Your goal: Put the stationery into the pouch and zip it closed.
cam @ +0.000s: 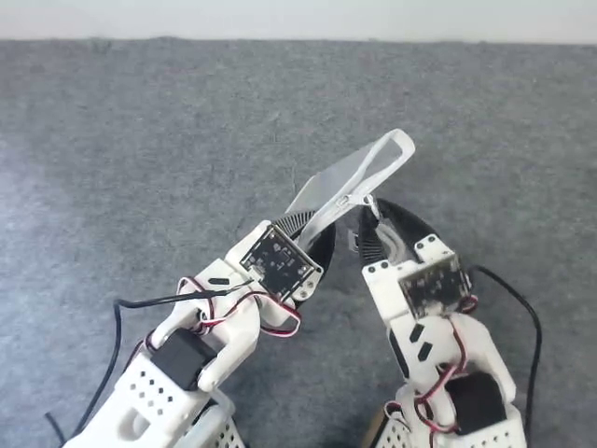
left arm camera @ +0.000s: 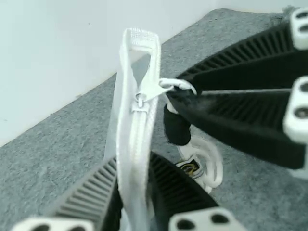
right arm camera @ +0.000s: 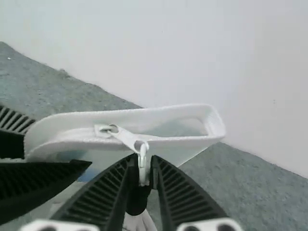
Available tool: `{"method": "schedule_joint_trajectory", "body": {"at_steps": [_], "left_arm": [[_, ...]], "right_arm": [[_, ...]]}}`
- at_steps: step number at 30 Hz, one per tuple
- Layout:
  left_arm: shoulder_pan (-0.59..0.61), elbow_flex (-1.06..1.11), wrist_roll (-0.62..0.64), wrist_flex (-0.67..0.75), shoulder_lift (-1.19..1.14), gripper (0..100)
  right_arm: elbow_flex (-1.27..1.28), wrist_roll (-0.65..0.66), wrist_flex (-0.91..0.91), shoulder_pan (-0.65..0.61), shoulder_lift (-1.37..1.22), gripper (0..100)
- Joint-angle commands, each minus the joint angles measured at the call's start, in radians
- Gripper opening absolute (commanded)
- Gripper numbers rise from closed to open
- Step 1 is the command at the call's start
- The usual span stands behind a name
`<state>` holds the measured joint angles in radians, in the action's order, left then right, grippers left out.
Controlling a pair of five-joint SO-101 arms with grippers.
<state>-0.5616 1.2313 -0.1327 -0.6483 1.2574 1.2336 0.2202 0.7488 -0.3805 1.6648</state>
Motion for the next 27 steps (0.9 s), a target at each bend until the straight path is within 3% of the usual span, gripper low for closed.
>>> {"method": "schedule_joint_trajectory", "body": {"at_steps": [1,10,27], "left_arm": [[0.014,-0.013,0.011,-0.018,0.002,1],[0.014,-0.012,0.011,-0.018,0.002,1],[0.015,-0.012,0.009,-0.041,0.002,1]], "right_arm": [[-0.109,-0.006,-0.015,0.025,-0.133,0.8],[-0.23,-0.009,0.038,0.116,-0.18,0.8],[-0.245,-0.052,-0.088,0.239,-0.191,0.8]]}}
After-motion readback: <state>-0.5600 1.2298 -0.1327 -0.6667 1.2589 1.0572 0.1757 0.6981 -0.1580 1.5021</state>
